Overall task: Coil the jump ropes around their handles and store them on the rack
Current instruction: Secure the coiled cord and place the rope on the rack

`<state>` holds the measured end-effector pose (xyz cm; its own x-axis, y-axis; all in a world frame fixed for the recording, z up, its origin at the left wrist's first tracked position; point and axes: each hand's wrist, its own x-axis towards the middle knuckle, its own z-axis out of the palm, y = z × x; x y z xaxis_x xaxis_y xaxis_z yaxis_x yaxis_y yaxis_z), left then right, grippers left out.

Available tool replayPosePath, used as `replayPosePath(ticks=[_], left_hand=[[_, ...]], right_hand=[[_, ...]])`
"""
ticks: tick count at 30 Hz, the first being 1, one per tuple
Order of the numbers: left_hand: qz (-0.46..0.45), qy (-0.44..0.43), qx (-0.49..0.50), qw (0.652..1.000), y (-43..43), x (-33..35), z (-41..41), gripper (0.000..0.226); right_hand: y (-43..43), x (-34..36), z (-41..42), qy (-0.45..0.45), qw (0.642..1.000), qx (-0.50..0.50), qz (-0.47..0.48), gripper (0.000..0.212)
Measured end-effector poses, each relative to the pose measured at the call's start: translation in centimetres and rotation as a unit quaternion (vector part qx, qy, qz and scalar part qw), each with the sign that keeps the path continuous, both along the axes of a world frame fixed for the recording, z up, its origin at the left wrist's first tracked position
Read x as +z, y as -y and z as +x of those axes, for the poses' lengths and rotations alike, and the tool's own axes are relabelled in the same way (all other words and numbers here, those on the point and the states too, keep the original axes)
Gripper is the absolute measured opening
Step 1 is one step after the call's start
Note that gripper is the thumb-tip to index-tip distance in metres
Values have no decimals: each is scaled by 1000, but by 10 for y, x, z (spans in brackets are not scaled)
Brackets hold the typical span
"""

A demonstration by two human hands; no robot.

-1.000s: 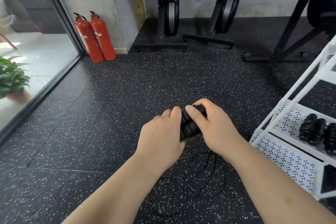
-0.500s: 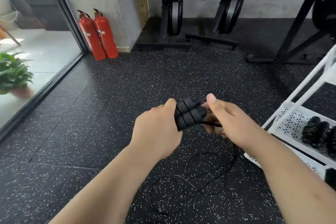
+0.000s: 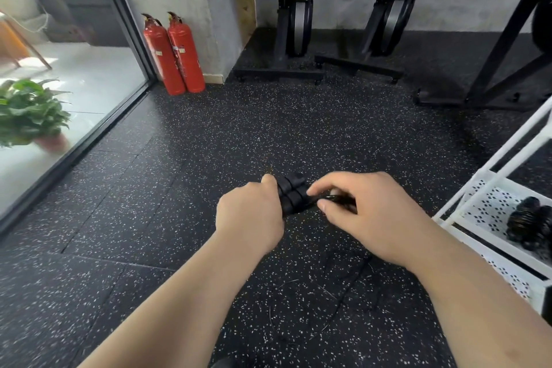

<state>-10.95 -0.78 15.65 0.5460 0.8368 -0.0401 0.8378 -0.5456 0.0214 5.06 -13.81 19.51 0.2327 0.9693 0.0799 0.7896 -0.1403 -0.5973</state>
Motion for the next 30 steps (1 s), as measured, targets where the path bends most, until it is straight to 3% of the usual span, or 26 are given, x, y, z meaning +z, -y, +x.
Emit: replayPosePath(ticks=[5,10,17,23,26,30], left_hand=[[-7,-13,-104,995,21,-7,2,32],[3,13,-206,978,31,0,4,34],[-4,76,-282,956,19,17,-3,33],[-15,142,-289,947,14,26,-10,33],[-55,187,-240,951,14,29,-12,33],[-95,213,-148,961,11,33,-13,34]], right_hand=[[-5,-1,8,-8,994,-32,104,10],[-3,-11,24,-30,994,-62,87,4],[-3,-9,30,-148,980,-75,108,9],[-9,-12,23,-289,946,-70,132,25],[-13,-17,12,-351,929,-73,94,39],[-25,-32,-9,-412,900,-130,53,41]])
